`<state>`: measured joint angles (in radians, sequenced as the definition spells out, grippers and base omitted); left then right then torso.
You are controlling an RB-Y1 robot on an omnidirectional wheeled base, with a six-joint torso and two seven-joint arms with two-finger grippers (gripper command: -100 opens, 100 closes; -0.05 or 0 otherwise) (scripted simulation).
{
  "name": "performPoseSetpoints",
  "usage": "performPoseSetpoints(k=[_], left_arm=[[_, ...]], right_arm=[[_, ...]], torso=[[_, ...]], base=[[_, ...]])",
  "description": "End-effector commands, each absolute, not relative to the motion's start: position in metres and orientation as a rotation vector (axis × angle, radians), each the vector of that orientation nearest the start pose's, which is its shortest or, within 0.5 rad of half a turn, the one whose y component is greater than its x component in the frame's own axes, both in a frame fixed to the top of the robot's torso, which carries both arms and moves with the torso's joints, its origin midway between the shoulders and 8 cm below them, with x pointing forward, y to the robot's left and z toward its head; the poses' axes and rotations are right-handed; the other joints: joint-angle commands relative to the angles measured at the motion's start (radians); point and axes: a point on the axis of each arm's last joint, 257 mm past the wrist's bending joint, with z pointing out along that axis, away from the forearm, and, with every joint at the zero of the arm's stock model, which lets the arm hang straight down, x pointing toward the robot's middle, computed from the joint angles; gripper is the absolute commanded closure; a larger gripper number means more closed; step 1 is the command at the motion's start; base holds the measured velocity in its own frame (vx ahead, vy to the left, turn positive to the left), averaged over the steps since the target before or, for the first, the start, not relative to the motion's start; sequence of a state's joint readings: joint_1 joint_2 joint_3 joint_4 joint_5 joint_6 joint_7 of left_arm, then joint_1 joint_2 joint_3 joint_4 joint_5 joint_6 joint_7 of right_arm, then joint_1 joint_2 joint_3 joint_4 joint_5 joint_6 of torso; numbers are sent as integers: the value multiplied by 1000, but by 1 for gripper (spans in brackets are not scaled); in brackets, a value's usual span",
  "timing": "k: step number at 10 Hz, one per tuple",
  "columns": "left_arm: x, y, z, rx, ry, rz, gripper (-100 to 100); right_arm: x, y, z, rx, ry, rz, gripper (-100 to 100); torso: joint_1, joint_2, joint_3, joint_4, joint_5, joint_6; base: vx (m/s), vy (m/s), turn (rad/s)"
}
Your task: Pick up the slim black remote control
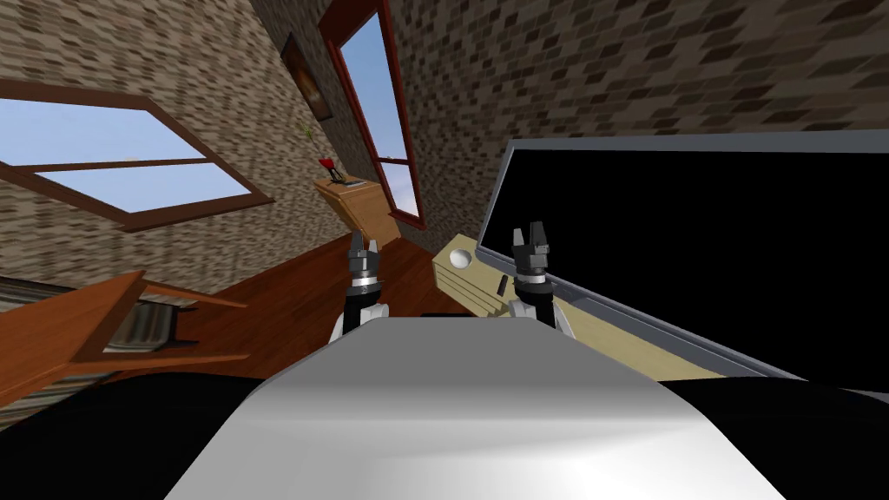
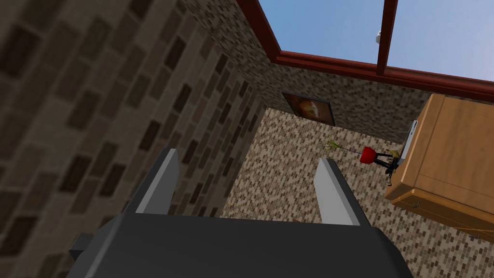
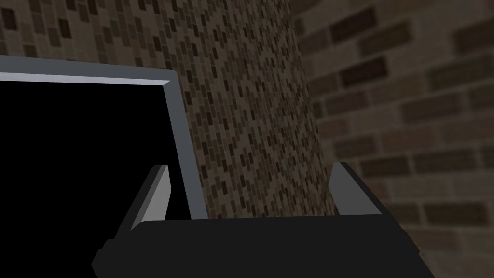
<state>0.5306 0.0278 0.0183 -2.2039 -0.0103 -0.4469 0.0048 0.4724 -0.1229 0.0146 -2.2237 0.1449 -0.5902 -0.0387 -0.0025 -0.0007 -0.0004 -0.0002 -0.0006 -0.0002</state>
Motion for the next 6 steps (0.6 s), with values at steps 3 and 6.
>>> performPoseSetpoints(k=[3,6], left_arm=[[361,292,-31,-759,743,-1231,0],[361,292,-31,-759,743,-1232,0]], right_arm=[[350,-219,-19,290,936,1168,-100],[350,-209,-48,194,1048,1087,-100]], torso=[[-1,1,0,0,0,0],[0,1,0,0,0,0]], base=[[1,-48,201],[-5,-39,188]])
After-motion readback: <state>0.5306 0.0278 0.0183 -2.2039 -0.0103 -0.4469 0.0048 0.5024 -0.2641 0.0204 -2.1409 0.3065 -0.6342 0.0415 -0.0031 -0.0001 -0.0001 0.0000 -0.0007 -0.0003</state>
